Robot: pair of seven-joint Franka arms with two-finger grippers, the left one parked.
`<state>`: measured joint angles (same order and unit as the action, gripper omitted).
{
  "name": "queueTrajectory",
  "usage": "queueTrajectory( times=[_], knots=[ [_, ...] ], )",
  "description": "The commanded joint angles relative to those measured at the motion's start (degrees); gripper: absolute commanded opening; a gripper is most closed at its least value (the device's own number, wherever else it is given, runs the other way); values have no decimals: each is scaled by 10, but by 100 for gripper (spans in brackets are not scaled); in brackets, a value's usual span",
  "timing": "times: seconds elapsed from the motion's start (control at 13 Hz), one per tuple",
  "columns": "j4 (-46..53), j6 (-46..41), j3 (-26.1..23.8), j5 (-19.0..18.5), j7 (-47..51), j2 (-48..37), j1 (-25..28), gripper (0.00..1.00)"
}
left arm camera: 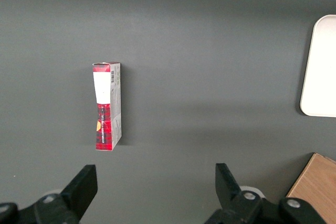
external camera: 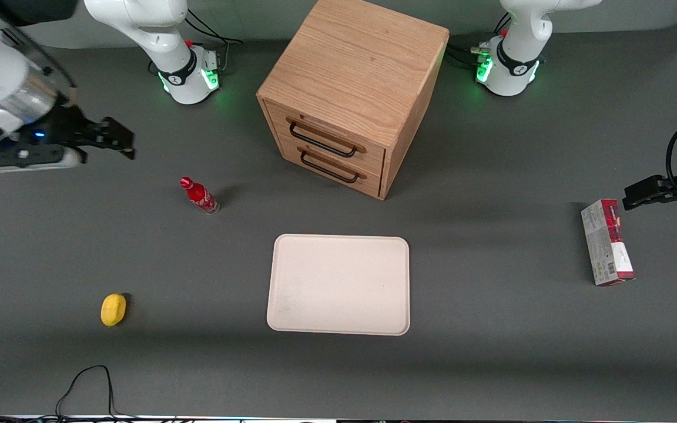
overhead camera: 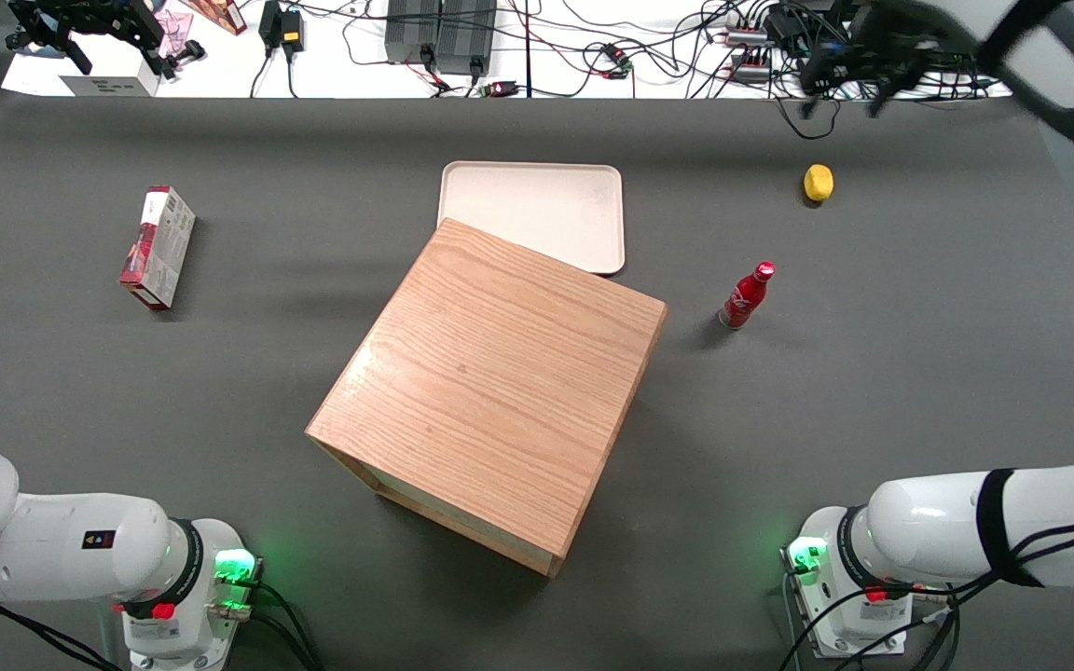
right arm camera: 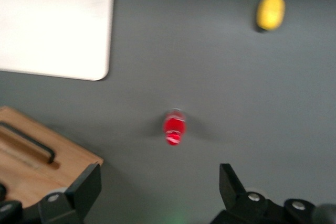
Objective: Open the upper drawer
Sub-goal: 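Move the right gripper toward the upper drawer's black handle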
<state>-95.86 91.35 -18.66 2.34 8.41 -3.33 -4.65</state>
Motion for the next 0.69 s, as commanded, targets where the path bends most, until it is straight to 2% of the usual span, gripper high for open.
queueTrajectory(
  times=[0.0,0.38,0.62],
  knots=[
    [59,-7,-78,8,-7,56,5,100],
    [138,-6,-254,8,-139,157,7,100],
    [138,-7,-312,20,-172,204,6,100]
  ],
)
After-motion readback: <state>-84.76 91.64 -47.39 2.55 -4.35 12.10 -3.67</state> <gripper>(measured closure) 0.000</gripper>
